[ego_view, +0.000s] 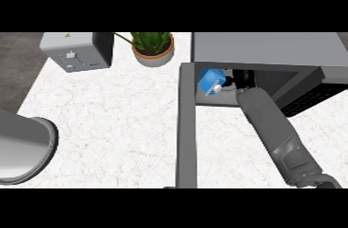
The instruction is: Pick up the milk, place it into the microwave and close the microwave
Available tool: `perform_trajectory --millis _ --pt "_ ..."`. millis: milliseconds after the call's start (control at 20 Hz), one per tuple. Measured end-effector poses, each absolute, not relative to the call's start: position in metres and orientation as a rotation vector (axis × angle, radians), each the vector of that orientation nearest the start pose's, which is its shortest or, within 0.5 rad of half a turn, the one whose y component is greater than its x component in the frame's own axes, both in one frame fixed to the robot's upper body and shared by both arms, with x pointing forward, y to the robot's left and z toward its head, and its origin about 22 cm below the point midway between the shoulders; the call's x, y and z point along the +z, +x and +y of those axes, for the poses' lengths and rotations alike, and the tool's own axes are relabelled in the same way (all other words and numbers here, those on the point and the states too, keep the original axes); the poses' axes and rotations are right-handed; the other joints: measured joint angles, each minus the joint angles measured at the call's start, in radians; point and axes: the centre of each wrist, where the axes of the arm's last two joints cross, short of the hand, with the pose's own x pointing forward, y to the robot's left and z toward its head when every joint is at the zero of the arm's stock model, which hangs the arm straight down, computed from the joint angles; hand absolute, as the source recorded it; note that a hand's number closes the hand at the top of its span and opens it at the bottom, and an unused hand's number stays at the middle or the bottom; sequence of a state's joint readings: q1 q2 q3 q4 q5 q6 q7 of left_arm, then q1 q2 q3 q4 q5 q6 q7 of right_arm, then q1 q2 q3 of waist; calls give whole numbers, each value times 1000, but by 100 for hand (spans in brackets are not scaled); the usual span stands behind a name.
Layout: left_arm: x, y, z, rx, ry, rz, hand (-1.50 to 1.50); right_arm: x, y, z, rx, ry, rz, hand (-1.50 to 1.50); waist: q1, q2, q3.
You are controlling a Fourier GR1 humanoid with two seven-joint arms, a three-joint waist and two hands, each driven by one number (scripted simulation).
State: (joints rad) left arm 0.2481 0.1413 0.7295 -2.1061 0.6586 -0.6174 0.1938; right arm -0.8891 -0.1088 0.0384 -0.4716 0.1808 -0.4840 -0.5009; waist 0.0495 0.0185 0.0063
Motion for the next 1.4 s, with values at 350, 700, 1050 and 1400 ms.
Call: perform_trajectory --millis 350,700,1050,1400 --pt "119 114 393 -12 -63 -1953 -150 26 432 -184 373 -667 -1867 150 27 16 2" --pt "118 120 391 -37 -79 -1954 -150 31 438 -202 435 -886 -1886 150 50 32 5" --pt "117 127 388 -57 -98 -1958 -150 34 439 -231 454 -1069 -1807 -150 69 41 2" --pt "119 129 386 -87 -70 -1956 -150 29 434 -252 434 -1240 -1678 -150 79 47 2"
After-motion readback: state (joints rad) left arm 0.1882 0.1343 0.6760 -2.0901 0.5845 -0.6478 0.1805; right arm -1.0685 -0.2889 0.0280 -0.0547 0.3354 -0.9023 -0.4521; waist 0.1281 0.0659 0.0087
